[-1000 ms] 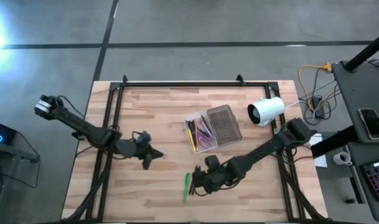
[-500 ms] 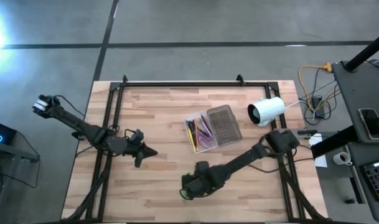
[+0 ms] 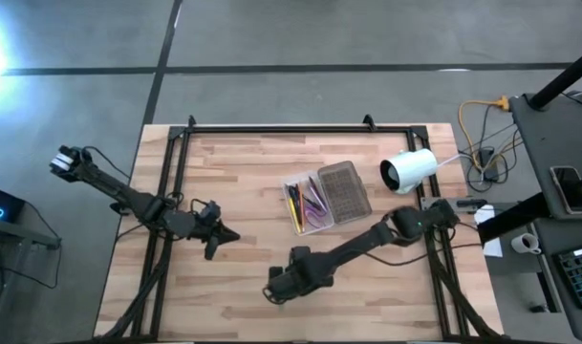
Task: Pick & place school supplies into a supply box
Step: Put the black pen into the supply box
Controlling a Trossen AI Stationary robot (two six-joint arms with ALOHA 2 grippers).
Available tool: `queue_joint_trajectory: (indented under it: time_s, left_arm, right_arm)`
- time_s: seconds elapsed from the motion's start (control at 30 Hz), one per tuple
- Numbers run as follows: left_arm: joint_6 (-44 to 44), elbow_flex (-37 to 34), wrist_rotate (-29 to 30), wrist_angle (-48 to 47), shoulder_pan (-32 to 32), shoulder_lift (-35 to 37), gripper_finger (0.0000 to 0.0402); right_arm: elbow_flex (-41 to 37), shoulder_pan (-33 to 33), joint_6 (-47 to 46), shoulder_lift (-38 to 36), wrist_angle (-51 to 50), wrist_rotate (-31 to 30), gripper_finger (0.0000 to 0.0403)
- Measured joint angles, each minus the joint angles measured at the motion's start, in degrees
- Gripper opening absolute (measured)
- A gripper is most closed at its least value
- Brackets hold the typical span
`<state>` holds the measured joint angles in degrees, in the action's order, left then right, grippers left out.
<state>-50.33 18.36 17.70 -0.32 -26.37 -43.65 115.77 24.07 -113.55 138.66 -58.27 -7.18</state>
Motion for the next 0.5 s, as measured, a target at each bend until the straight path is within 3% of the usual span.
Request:
queue_joint_trajectory:
  time_s: [0.3,0.5]
  left_arm:
    - [0.54,-0.08,-0.70,0.15,0.00,0.16,0.0000]
    - [0.77,-0.08,-0.78,0.35,0.00,0.23,0.0000]
  right_arm:
    - [-0.85,-1.52,4.81,0.47,-6.35,3.49,0.0064]
    - [-1.01,-1.68,6.00,0.36,-6.11,4.24,0.0074]
